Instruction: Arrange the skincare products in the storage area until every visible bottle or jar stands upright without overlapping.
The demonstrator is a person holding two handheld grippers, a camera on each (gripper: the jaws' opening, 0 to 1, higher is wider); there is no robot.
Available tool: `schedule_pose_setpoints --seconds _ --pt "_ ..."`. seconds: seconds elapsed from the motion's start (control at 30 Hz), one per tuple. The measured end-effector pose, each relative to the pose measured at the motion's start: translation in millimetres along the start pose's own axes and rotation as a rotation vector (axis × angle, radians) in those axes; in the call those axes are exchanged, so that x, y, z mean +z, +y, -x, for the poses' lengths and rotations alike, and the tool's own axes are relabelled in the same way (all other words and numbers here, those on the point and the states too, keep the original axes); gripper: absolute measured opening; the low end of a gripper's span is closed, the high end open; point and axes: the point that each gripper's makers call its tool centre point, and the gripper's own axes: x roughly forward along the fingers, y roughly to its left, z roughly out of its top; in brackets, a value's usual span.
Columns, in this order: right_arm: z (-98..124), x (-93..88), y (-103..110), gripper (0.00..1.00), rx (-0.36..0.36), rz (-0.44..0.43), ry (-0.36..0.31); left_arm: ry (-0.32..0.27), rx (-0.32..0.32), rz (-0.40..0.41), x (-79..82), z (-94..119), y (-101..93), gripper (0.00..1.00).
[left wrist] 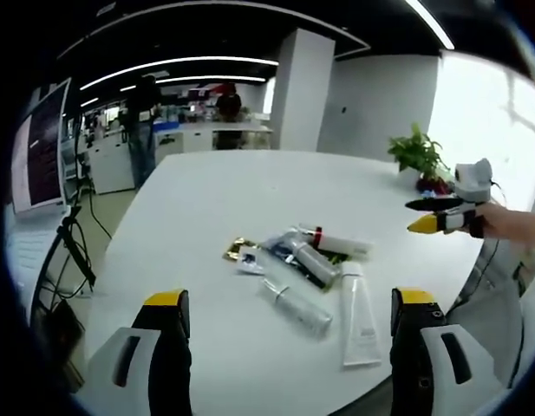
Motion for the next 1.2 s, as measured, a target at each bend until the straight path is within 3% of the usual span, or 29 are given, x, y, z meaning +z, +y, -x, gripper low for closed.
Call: schedule_pose_setpoints --seconds 0.33,1.2 --pt "-33 -2.9 0 0.8 0.061 0.033 0.061 0.011 -0.008 0.004 0.7 -9 -3.0 0.94" --pt "-129 -36.8 13 0.67 0.193 0.158 0.343 0.038 -0.02 0.02 -10.8 -25 2.3 0.93"
